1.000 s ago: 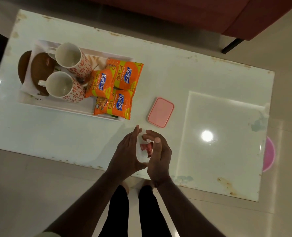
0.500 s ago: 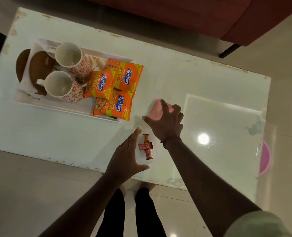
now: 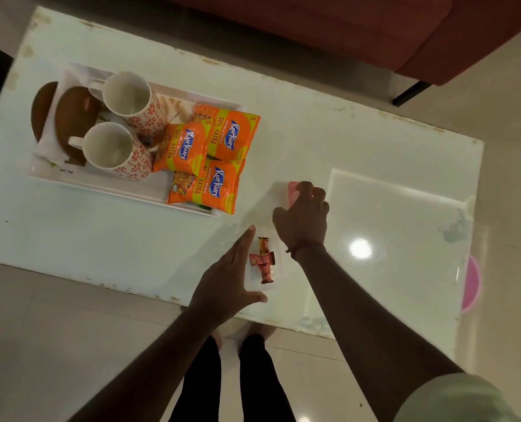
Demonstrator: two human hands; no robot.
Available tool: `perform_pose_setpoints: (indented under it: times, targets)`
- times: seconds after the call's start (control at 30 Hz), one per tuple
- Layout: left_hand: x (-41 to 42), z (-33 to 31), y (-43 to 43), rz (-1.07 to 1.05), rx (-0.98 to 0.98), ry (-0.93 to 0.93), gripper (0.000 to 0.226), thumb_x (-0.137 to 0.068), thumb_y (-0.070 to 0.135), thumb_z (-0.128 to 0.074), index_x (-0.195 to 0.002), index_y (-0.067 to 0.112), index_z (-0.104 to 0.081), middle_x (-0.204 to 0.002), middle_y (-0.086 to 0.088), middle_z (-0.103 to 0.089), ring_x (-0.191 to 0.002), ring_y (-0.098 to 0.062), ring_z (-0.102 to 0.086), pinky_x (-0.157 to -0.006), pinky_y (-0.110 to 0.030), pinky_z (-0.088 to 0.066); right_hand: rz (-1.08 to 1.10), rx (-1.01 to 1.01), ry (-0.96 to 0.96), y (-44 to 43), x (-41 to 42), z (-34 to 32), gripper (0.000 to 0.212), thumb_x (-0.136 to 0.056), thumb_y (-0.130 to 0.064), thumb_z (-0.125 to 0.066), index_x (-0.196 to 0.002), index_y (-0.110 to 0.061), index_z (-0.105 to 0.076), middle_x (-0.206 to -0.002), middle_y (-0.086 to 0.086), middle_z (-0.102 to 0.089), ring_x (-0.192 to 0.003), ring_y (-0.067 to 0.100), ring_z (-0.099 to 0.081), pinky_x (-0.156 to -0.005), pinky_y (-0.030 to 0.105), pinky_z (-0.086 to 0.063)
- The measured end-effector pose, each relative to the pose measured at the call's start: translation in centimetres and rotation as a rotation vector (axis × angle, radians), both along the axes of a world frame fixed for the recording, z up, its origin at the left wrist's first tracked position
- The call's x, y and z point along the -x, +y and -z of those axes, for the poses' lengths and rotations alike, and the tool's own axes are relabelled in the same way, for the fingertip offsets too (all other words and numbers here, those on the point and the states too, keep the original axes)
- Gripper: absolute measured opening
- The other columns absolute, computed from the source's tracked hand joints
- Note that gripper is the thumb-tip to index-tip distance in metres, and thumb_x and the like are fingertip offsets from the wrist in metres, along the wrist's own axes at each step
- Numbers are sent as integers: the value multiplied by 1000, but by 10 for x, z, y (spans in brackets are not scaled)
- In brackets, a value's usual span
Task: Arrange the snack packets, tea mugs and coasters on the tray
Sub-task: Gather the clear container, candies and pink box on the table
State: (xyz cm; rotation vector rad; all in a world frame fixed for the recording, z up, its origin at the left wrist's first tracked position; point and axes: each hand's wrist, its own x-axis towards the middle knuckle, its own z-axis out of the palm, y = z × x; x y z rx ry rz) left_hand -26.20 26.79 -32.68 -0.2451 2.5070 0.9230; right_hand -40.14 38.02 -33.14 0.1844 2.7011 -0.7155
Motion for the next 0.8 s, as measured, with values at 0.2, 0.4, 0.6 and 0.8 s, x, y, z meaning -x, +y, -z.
perform_pose_setpoints:
  times: [0.2,0.4,0.6,0.8]
  targets:
    - [-2,-6,-9,-94,-35,-11,129,-55,75,-73,-152,34,2,-163,12,1,-148,-16,-19,-111,-42,-35,68,106,175,25,-8,-13,29,-94,-5,-43,-120,-6,-56,-119,10,-55,-97,22,-57,-77,23,-43]
    - [-20,-14,-9,-553,-163,174,54,-87,55,-55,-131,24,-51,-123,7,-59,-105,-8,-59,-83,-28,-55,348,613,-21,32,-46,-49,34,-99,-13,-48,-130,-22,-55,-111,-2,-62,-101,10,-58,-80,21,-54]
    - [-9,-34,4,-817,-442,-9,32,-91,37,-60,-116,18,-68,-94,5,-75,-76,-12,-72,-71,-32,-61,708,778,-227,12,-94,-41,14,-89,-12,-68,-98,-23,-71,-99,-6,-72,-90,15,-66,-71,28,-55]
    - [-10,-30,14,-794,-301,-32,29,-87,32,-68,-113,17,-72,-97,5,-76,-70,-5,-72,-71,-30,-62,655,451,-111,12,-103,-19,10,-87,-26,-69,-94,-27,-76,-94,-13,-74,-92,11,-67,-81,36,-59]
